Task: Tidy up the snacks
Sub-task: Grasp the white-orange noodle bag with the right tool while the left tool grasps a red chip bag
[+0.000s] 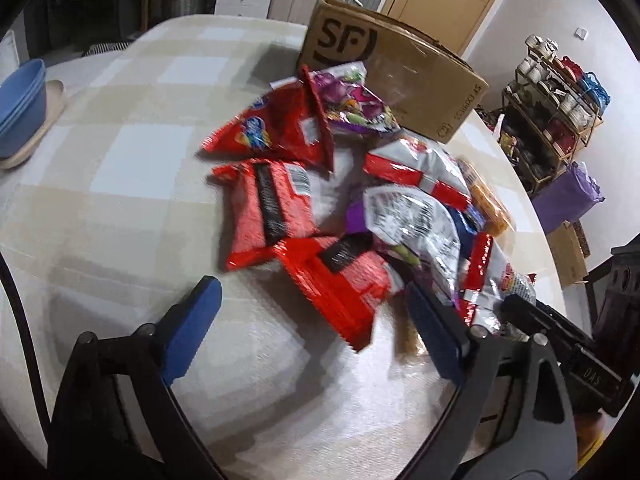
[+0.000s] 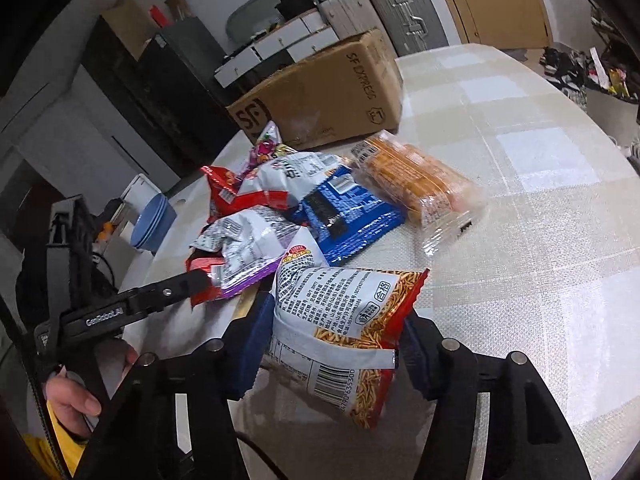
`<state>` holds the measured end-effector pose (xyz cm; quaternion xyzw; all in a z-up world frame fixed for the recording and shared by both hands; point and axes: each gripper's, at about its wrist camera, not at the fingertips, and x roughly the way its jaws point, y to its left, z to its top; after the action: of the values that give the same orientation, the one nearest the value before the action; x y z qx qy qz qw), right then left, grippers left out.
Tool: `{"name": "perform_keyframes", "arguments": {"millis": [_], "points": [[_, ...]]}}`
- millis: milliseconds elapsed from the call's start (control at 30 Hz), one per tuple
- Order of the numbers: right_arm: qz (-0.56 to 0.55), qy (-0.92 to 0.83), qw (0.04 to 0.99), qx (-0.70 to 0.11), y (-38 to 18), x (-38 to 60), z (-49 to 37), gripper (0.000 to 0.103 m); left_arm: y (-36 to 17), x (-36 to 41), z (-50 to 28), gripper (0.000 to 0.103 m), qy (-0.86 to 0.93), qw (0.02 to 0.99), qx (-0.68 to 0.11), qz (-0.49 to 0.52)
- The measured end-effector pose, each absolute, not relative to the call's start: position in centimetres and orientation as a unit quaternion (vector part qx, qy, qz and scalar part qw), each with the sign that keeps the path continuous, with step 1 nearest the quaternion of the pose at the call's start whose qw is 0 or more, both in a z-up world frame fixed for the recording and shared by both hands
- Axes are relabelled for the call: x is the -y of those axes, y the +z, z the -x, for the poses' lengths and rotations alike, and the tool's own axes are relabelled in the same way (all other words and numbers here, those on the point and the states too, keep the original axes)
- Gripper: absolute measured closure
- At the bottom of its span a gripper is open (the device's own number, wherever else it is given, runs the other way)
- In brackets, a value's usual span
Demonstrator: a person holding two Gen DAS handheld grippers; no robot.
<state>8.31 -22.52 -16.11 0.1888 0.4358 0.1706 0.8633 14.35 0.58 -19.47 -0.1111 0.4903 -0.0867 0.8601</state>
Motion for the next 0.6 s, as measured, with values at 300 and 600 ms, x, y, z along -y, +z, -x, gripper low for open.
{"name": "perform_keyframes", "arguments": {"millis": [300,600], "points": [[-0.196,0.165,0.867,-0.427,-15.9,23.6,-7.1,0.046,-20.0,0.6,-16.0,0.038,-0.067,0.844,-0.514,0.136],[-0.207,0.167,0.867,-0.422,-16.1,24.3,-6.8,0.049,-19.9,1.4,-16.2,0.07,-0.1,0.838,-0.509,0.169]]}}
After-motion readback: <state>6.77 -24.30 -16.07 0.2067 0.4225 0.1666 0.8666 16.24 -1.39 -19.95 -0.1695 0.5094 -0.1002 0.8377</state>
